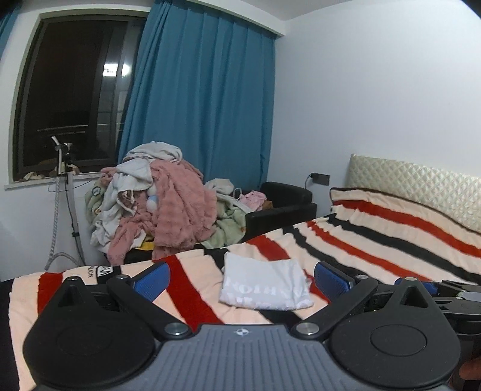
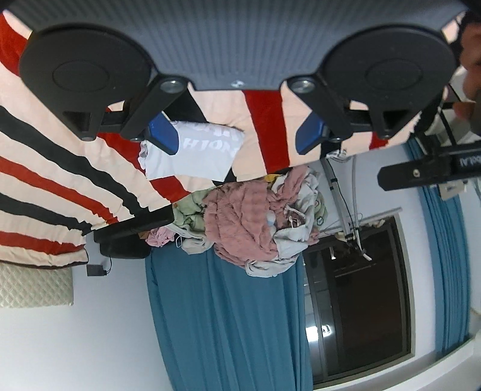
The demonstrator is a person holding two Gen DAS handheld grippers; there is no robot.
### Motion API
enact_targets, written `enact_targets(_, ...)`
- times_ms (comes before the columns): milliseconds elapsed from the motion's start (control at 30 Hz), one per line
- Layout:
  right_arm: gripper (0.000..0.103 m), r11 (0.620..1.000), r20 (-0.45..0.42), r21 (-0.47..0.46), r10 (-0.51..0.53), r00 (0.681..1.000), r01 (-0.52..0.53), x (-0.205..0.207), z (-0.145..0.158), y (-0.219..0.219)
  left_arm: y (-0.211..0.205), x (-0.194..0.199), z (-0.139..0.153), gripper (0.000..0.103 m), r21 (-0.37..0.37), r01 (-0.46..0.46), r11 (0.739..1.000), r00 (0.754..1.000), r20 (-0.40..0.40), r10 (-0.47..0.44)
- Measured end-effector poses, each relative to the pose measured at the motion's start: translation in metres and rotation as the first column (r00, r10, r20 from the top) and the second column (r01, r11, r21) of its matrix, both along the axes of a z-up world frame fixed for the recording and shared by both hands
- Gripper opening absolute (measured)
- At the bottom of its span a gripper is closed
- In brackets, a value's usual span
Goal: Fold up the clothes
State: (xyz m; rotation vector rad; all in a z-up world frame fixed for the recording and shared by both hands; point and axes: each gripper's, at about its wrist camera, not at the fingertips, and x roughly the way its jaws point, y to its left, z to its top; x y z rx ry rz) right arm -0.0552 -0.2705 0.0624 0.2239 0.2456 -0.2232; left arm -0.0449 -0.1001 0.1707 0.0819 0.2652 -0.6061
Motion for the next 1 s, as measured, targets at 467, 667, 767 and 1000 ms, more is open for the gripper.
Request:
enact_targets(467, 0.086, 0.998, 0.013, -0.039, -0.056, 0.998, 0.056, 0.019, -0.064, 0.021, 0.023, 0.022, -0.074, 0.103, -0.062, -0.089, 0.994, 0.995, -0.053, 0.086)
enact_targets(667, 0.086, 0.998, -0.038, 0.012, -0.069, 0.997, 0.069, 0.035, -0.078, 0.017, 0.021, 0.028, -0.088, 0.103, -0.038, -0.099, 0.994, 0.994, -0.059, 0.096)
enact_targets(767, 0.086, 0.998, -0.036, -0.007, -0.07, 0.997, 0.07, 0.037, -0.08, 0.02, 0.02, 0.032, -0.095, 0.103, -0.026, -0.103, 0.994, 0.993, -0.061, 0.102)
enact_targets(1000, 0.086, 0.997, -0.046, 0.003, -0.081, 0.996, 0.081, 0.037, -0.081, 0.018, 0.014, 0.034, -0.102, 0.103, 0.0, -0.098, 0.995, 0.994, -0.058, 0.098)
